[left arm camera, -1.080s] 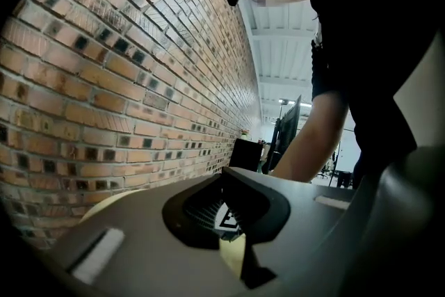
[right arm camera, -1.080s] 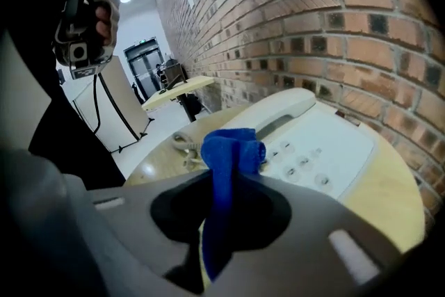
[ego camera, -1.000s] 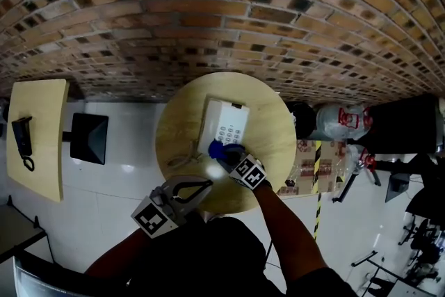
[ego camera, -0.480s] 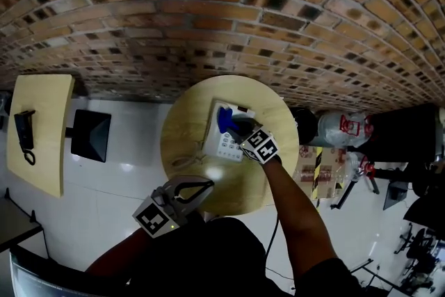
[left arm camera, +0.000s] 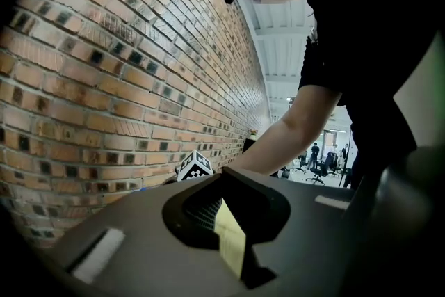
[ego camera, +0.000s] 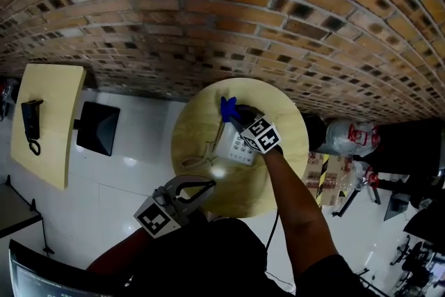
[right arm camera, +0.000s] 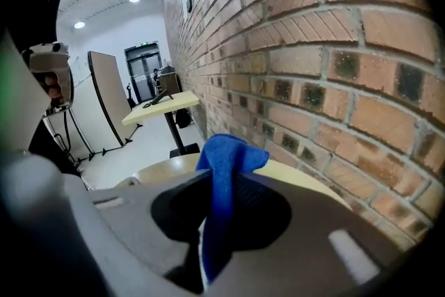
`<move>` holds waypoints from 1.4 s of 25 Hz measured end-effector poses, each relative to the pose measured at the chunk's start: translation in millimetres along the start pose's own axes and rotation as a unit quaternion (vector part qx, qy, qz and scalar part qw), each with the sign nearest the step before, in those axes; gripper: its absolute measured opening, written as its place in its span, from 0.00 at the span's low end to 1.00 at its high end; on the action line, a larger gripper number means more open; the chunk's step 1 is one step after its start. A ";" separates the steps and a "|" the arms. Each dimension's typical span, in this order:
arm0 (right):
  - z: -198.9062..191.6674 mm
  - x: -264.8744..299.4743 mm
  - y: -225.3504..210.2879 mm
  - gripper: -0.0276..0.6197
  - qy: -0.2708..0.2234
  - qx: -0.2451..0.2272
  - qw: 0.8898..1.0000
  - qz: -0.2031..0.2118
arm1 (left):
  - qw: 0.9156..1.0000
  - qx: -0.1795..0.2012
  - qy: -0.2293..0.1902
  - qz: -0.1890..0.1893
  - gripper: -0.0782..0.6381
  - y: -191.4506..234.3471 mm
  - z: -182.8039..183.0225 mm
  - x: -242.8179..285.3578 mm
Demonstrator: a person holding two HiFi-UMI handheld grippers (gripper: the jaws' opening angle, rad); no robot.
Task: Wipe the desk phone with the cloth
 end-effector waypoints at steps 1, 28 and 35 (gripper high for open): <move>-1.2 0.0 8.2 0.14 -0.001 -0.004 1.000 0.007 | 1.000 -0.006 0.001 0.003 0.10 0.1 -1.2 0.1; -129.1 -76.3 125.1 0.14 0.041 0.037 0.998 0.039 | 0.998 -0.033 0.009 -0.060 0.10 -31.3 -4.5 58.9; -168.2 -150.3 10.6 0.14 0.032 0.136 0.981 -0.136 | 0.996 -0.031 0.022 -0.077 0.10 -43.4 -4.9 65.5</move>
Point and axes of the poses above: the fingertips, and each gripper's own axes: x forward along the fingers, y to its left, z out of its top, the point moved 7 cm from there along -x, backward along the fingers, and after that the axes turned 4 degrees about -y, right-handed, at the moved point
